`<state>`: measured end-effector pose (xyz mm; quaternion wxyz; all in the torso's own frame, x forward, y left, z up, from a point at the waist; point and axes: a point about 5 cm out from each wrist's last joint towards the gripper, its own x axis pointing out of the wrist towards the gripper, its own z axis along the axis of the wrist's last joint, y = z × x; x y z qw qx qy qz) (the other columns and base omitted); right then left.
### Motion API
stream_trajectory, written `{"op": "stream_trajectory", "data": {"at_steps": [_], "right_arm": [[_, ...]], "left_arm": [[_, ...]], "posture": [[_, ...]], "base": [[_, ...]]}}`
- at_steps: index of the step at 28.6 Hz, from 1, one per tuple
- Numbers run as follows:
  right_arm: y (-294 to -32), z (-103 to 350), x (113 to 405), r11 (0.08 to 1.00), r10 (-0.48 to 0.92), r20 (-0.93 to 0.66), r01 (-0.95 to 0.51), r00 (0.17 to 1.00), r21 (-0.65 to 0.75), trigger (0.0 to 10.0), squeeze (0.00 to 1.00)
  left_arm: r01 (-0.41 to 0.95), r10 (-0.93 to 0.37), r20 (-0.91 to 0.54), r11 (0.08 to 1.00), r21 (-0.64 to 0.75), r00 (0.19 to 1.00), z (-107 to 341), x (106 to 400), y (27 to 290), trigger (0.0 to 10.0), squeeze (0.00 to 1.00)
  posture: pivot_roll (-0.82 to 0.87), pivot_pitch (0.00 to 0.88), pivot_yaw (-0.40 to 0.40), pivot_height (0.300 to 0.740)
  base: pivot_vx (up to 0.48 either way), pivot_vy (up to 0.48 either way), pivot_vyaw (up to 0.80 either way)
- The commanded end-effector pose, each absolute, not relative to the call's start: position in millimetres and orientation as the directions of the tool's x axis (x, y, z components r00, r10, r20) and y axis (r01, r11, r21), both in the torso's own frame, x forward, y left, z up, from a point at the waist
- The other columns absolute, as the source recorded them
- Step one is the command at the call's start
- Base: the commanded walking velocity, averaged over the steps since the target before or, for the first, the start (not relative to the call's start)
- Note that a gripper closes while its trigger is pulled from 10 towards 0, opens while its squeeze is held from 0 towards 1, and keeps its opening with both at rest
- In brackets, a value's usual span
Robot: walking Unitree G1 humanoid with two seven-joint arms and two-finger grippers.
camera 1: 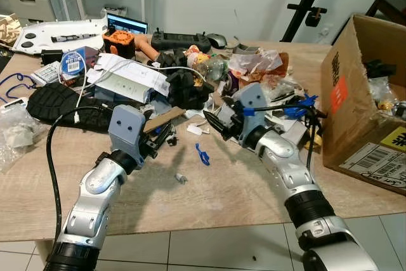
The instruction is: Picking trash to rubbish bin
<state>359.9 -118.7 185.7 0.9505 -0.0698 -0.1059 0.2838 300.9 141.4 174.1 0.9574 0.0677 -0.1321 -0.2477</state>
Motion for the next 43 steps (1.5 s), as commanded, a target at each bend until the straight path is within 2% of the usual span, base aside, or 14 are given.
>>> {"op": "stream_trajectory", "data": {"at_steps": [1, 3, 4, 8, 9, 11, 12, 24, 26, 27, 33, 35, 36, 43], "right_arm": [[-124, 180, 357, 0.866, 0.491, 0.151, -0.462, 0.858, -0.188, 10.0, 1.00], [-133, 174, 357, 0.909, 0.407, 0.142, -0.384, 0.902, -0.165, 10.0, 0.95], [-141, 170, 358, 0.927, 0.359, 0.130, -0.336, 0.924, -0.166, 10.0, 0.00], [-162, 159, 356, 0.960, 0.253, 0.111, -0.235, 0.961, -0.151, 10.0, 0.00], [-169, 155, 352, 0.967, 0.242, 0.120, -0.229, 0.963, -0.110, 10.0, 0.60], [-174, 153, 349, 0.970, 0.237, 0.127, -0.228, 0.963, -0.081, 10.0, 0.60], [-177, 149, 344, 0.966, 0.254, 0.134, -0.246, 0.958, -0.075, 10.0, 1.00], [-167, 127, 294, 0.863, 0.499, 0.118, -0.480, 0.859, -0.154, 10.0, 1.00], [-166, 127, 290, 0.843, 0.533, 0.118, -0.513, 0.838, -0.163, 10.0, 0.82], [-167, 129, 287, 0.838, 0.539, 0.124, -0.516, 0.833, -0.178, 10.0, 0.00], [-189, 129, 273, 0.885, 0.412, 0.143, -0.358, 0.900, -0.298, 10.0, 0.00], [-196, 126, 266, 0.875, 0.387, 0.138, -0.316, 0.912, -0.367, 10.0, 0.47], [-199, 124, 260, 0.861, 0.380, 0.132, -0.298, 0.915, -0.412, 10.0, 1.00], [-222, 117, 225, 0.877, 0.235, 0.191, -0.123, 0.953, -0.464, 10.0, 1.00]], "left_arm": [[0.470, -0.501, 0.212, 0.864, 0.182, 0.839, 170, 296, 137, 10.0, 0.00], [0.470, -0.500, 0.215, 0.865, 0.179, 0.839, 169, 295, 137, 10.0, 0.00], [0.467, -0.497, 0.219, 0.867, 0.174, 0.840, 170, 294, 138, 10.0, 0.00], [0.463, -0.491, 0.225, 0.870, 0.167, 0.842, 170, 294, 138, 10.0, 0.00], [0.463, -0.491, 0.226, 0.870, 0.167, 0.842, 171, 294, 138, 10.0, 0.00], [0.463, -0.491, 0.226, 0.871, 0.167, 0.841, 171, 294, 139, 10.0, 0.00], [0.463, -0.491, 0.226, 0.871, 0.166, 0.842, 171, 294, 140, 10.0, 0.00], [0.456, -0.478, 0.244, 0.878, 0.144, 0.844, 173, 293, 143, 10.0, 0.00], [0.456, -0.478, 0.245, 0.878, 0.143, 0.844, 173, 293, 143, 10.0, 0.00], [0.454, -0.475, 0.248, 0.880, 0.139, 0.845, 173, 292, 143, 10.0, 0.00], [0.446, -0.465, 0.253, 0.885, 0.132, 0.848, 173, 290, 146, 10.0, 0.00], [0.443, -0.462, 0.253, 0.887, 0.131, 0.850, 173, 290, 147, 10.0, 0.00], [0.441, -0.460, 0.253, 0.888, 0.131, 0.851, 173, 289, 148, 10.0, 0.00], [0.440, -0.459, 0.251, 0.888, 0.132, 0.852, 173, 288, 151, 10.0, 0.00]], "posture": [[-0.01, 0.205, -0.136, 0.740], [-0.01, 0.211, -0.139, 0.740], [-0.01, 0.213, -0.141, 0.740], [-0.01, 0.215, -0.143, 0.740], [-0.01, 0.215, -0.142, 0.740], [-0.01, 0.215, -0.142, 0.740], [-0.01, 0.215, -0.137, 0.740], [-0.02, 0.205, -0.137, 0.740], [-0.02, 0.201, -0.141, 0.740], [-0.02, 0.200, -0.143, 0.740], [-0.02, 0.190, -0.153, 0.740], [-0.02, 0.189, -0.157, 0.740], [-0.02, 0.189, -0.157, 0.740], [-0.02, 0.179, -0.149, 0.740]], "base": [[0.000, 0.000, 0.00], [0.000, 0.000, 0.00], [0.000, 0.000, 0.00], [0.000, 0.000, 0.00], [0.000, 0.000, 0.00], [0.000, 0.000, 0.00], [0.000, 0.000, 0.00], [0.000, 0.000, 0.00], [0.000, 0.000, 0.00], [0.000, 0.000, 0.00], [0.000, 0.000, 0.00], [0.000, 0.000, 0.00], [0.000, 0.000, 0.00], [0.000, 0.000, 0.00]]}}
